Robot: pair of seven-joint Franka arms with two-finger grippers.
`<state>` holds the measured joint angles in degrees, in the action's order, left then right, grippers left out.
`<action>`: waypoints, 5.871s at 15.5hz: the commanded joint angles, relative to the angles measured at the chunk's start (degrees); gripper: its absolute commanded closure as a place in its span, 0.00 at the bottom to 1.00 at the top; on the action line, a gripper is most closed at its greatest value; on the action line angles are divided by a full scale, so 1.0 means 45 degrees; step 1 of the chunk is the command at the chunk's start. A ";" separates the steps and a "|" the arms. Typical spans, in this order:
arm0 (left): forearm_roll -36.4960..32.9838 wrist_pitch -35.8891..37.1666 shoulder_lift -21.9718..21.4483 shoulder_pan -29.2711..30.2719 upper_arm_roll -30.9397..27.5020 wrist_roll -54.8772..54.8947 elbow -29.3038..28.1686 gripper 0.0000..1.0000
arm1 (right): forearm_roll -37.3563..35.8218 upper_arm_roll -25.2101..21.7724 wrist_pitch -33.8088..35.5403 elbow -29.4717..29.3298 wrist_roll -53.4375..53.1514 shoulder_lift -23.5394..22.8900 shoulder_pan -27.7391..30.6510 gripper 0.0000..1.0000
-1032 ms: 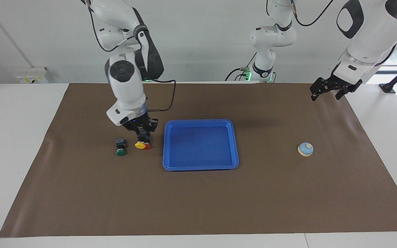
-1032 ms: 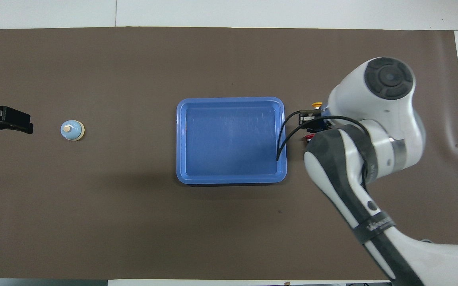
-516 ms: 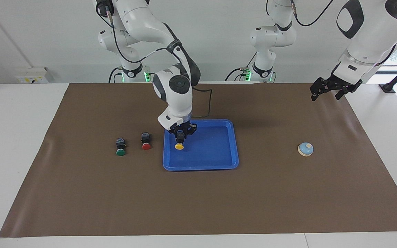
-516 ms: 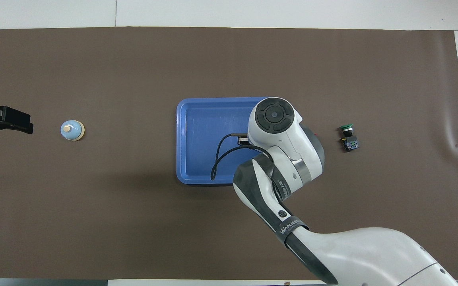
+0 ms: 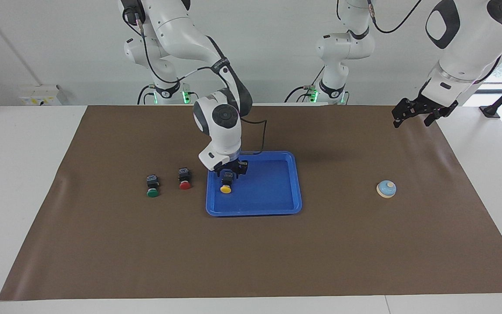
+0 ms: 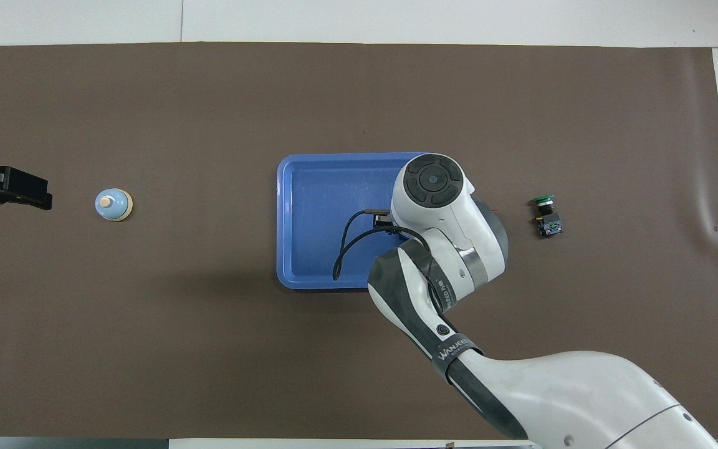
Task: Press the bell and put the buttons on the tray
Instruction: 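Carry the yellow button into the blue tray and open the right gripper, then move the right gripper to the green-capped button and grasp it, then carry the green button into the tray beside the yellow one and release, then move the right gripper out of the tray toward the red-capped button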
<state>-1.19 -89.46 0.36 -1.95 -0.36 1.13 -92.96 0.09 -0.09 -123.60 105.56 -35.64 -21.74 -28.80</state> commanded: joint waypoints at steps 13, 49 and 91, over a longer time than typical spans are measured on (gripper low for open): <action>-0.0087 0.0135 -0.0177 -0.0034 -0.0038 -0.0055 -0.0066 0.00 | -0.0021 -0.0077 -0.0417 0.2280 0.9559 0.2506 0.5638 0.00; -0.0087 0.0135 -0.0177 -0.0034 -0.0038 -0.0075 -0.0066 0.00 | 0.0272 0.0060 0.1181 -0.1582 -0.0694 -0.0169 -0.1119 1.00; -0.0106 0.0135 -0.0177 -0.0034 -0.0038 -0.0075 -0.0066 0.00 | 0.0545 -0.0057 -0.1263 0.3144 0.8428 0.1725 0.3626 0.00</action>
<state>-1.19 -89.46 0.36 -1.95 -0.36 1.13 -92.96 2.75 -0.81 -128.59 117.67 3.05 -16.42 -12.54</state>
